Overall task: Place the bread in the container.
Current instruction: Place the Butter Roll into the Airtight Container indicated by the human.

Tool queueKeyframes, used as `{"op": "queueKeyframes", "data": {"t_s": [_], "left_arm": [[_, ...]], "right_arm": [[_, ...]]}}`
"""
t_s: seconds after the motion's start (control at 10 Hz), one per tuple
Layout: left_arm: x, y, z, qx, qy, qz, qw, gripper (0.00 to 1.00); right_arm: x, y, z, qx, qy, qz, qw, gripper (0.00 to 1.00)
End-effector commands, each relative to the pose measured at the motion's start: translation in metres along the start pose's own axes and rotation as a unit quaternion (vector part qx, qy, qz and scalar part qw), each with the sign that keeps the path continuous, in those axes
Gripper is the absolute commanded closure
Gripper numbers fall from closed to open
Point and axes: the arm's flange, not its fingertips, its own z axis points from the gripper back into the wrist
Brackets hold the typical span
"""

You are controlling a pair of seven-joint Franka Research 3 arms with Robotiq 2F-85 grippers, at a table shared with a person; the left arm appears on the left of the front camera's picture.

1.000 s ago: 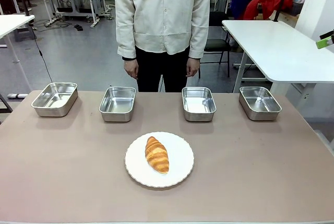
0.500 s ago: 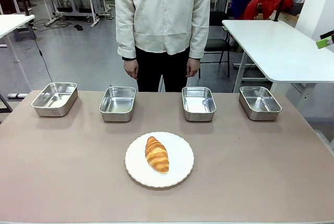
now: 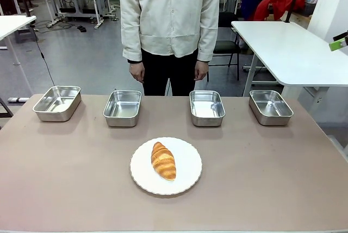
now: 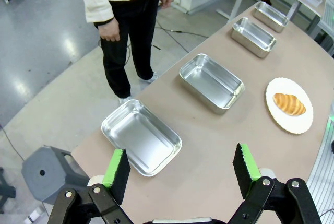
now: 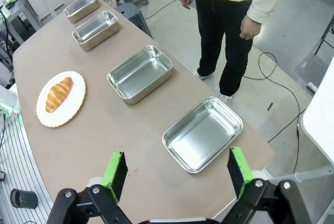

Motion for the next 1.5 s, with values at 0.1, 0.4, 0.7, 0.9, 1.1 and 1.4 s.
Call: {"op": "queueKeyframes", "data": {"t_s": [0.1,0.4,0.7,0.9,1.1,1.4], "left_arm": [[-0.0014,0.0005,0.0026,-0.005,-0.005,-0.007,1.000,0.00],[-0.0014,0.0005,0.0026,-0.005,-0.005,-0.007,1.000,0.00],[-0.0014,0.0005,0.0026,-0.005,-0.005,-0.007,1.000,0.00],[-0.0014,0.0005,0.0026,-0.005,-0.005,-0.007,1.000,0.00],[-0.0014,0.0005,0.0026,-0.005,-0.005,-0.007,1.000,0.00],[-0.0014,0.0005,0.0026,-0.005,-0.005,-0.007,1.000,0.00]], "right_arm": [[0.0008,0.0006,-0.0001,0.002,-0.002,0.001,1.000,0.00],[0.0008,0.0006,-0.0001,0.002,-0.002,0.001,1.000,0.00],[0.0008,0.0006,-0.0001,0.002,-0.002,0.001,1.000,0.00],[0.0008,0.0006,-0.0001,0.002,-0.002,0.001,1.000,0.00],[0.0008,0.0006,-0.0001,0.002,-0.002,0.001,1.000,0.00],[0.0008,0.0006,-0.0001,0.002,-0.002,0.001,1.000,0.00]]}}
